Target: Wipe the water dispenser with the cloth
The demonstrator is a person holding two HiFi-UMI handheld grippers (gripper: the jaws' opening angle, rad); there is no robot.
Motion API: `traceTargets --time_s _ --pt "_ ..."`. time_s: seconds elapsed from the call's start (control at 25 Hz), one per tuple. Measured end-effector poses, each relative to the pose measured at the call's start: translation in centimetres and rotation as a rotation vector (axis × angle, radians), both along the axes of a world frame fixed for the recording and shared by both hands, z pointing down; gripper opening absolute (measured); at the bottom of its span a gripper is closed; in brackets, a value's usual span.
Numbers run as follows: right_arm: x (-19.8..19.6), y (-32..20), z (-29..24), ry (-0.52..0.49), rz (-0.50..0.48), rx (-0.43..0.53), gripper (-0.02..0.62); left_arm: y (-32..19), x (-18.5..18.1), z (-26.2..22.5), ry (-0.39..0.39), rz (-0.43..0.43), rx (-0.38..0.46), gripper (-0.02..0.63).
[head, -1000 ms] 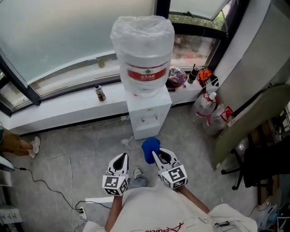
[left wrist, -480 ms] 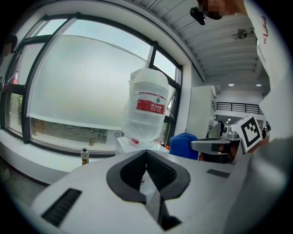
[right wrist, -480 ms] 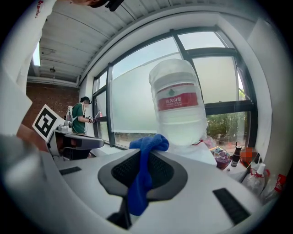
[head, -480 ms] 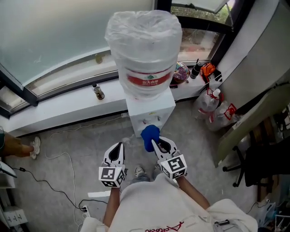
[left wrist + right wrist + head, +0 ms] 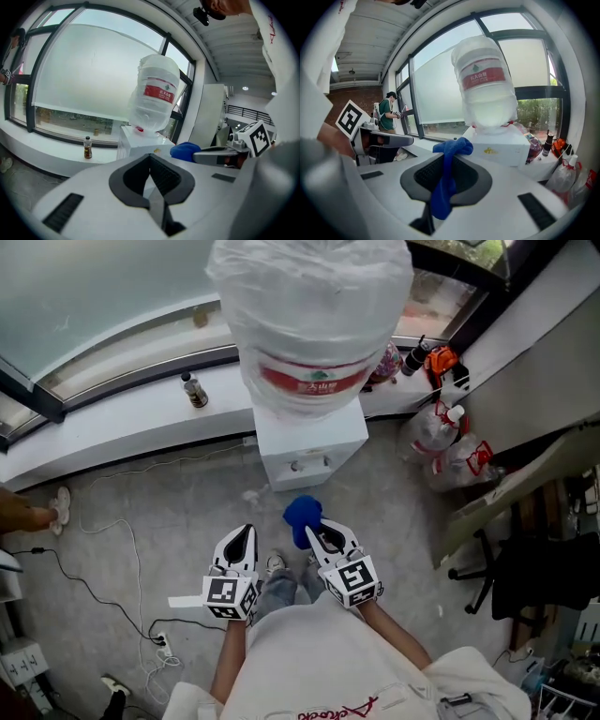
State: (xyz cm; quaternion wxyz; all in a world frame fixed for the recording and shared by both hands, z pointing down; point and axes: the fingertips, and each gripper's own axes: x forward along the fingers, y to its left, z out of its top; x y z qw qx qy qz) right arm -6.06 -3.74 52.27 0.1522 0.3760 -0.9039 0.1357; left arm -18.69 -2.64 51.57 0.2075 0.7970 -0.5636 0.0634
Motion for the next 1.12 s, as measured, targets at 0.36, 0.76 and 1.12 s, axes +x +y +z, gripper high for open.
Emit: traceTargets --time_s 0.36,0.76,1.12 --pt "-1.8 1.2 4.0 0.017 -0.037 -0.084 0.053 -0.2 -0.5 2.0 0.017 -0.007 -0.032 0.012" --pt "-6.4 -6.7 3.1 0.029 -0.110 0.010 0.052 -0.7 -1.8 1.5 0.026 -0.038 -0.027 0.012" --pt "-10.5 -15.0 1.8 0.047 -0.115 0.090 0.053 0.2 -2.1 2.1 0.041 -0.064 -0.046 0.012"
